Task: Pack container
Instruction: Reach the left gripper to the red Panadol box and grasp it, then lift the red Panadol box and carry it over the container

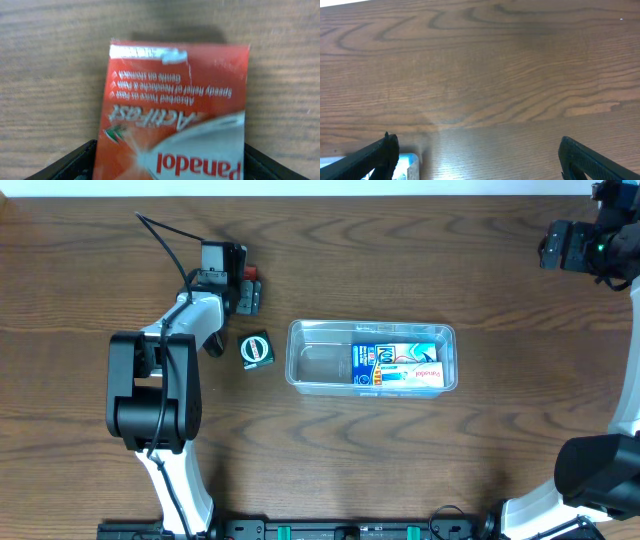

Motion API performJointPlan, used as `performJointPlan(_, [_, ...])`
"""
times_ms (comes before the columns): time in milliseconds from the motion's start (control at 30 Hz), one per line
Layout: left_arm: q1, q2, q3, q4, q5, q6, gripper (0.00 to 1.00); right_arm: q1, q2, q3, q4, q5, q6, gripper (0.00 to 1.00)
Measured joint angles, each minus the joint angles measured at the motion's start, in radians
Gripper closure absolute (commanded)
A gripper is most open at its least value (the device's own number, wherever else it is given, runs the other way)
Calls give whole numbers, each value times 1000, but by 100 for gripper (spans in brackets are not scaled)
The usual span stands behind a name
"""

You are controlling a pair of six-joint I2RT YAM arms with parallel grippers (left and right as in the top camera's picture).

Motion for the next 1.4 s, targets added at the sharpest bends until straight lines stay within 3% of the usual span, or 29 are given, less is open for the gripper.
performJointPlan(433, [1, 0, 23, -1, 0, -5, 20, 0, 0, 0, 0, 0, 0, 1])
performJointPlan(700, [1, 0, 24, -13, 0, -9, 37, 0, 0, 0, 0, 0, 0, 1])
performJointPlan(1100, [1, -13, 35, -62, 0, -7, 38, 0, 0, 0, 0, 0, 0, 1])
performJointPlan(1400, [-9, -276, 34, -159, -1, -14, 42, 0, 0, 0, 0, 0, 0, 1])
